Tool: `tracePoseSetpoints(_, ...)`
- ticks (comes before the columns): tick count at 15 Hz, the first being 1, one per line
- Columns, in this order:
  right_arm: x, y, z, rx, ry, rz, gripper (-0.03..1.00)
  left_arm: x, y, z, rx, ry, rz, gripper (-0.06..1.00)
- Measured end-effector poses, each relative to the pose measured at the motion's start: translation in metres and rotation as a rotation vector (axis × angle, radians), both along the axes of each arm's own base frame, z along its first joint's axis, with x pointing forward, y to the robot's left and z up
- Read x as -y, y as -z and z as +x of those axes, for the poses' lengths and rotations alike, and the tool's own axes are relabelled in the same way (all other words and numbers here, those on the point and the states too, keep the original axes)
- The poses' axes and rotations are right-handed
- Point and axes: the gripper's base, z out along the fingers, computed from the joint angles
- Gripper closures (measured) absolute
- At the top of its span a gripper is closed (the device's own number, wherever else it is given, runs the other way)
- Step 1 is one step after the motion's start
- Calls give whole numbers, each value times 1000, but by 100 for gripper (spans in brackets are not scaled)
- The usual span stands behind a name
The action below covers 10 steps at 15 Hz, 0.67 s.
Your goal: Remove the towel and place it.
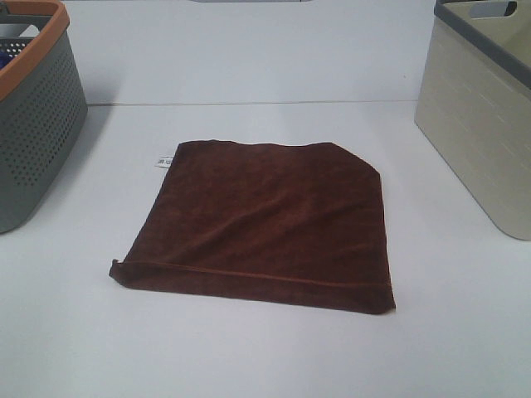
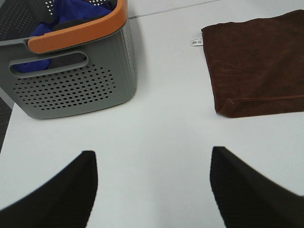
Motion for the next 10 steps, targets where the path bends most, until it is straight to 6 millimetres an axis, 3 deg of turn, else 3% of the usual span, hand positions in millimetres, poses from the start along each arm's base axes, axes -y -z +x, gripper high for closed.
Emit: tracePoseSetpoints(10, 0, 0, 0, 0, 0, 0, 34, 0, 0, 0, 0, 0, 1, 29)
